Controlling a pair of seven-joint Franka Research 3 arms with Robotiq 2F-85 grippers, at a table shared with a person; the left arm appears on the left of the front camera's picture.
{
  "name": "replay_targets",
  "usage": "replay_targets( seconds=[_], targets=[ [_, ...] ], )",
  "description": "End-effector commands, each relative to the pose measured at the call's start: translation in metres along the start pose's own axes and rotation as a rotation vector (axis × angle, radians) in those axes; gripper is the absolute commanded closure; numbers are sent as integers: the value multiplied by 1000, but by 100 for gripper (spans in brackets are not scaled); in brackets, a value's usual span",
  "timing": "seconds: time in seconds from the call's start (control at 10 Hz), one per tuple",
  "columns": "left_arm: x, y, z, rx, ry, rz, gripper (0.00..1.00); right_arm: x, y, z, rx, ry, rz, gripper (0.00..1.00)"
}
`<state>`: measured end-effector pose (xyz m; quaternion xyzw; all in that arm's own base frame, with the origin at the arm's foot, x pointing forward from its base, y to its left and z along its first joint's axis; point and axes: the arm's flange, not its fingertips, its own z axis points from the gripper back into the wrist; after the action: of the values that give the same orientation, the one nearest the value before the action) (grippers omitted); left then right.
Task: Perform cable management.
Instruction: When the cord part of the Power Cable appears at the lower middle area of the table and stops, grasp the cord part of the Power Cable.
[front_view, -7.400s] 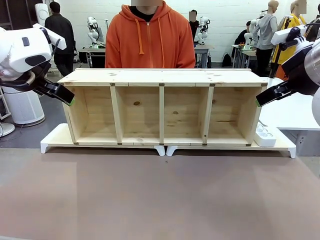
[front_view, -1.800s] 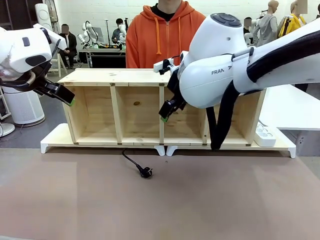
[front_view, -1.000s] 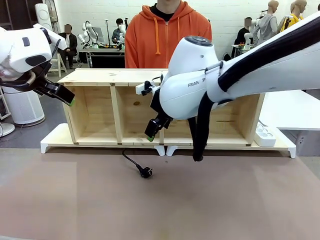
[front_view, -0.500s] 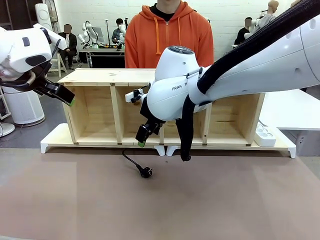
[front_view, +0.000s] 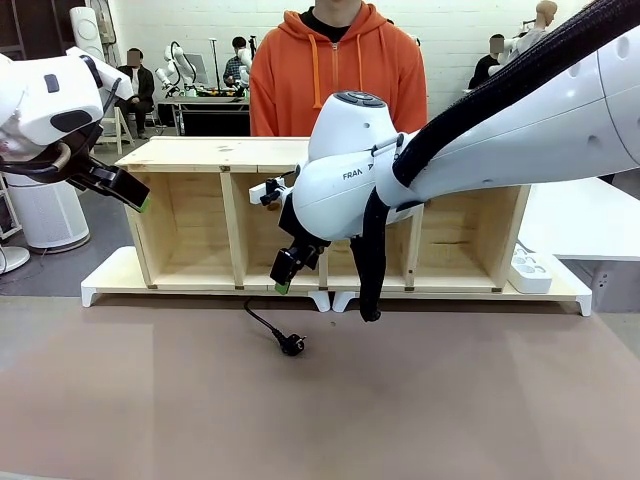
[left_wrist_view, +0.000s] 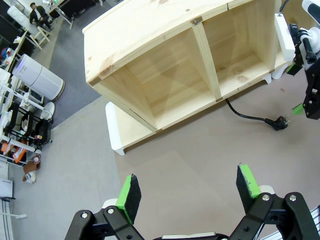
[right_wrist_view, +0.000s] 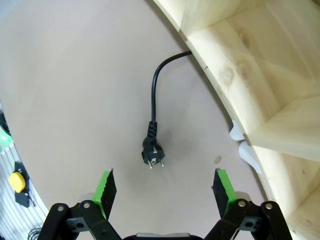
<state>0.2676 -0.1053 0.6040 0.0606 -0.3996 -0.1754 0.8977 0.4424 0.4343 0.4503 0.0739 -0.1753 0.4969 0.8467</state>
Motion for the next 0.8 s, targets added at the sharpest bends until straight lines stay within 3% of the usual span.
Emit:
replay_targets(
  seconds=[0.0,0.7],
  targets=[
    [2,1,-1,2,-12,-8,0,-1,0,-1,-1,0,0,0],
    [2,1,-1,2,-12,-8,0,20,-1,-39,114,36,73,0]
  ],
)
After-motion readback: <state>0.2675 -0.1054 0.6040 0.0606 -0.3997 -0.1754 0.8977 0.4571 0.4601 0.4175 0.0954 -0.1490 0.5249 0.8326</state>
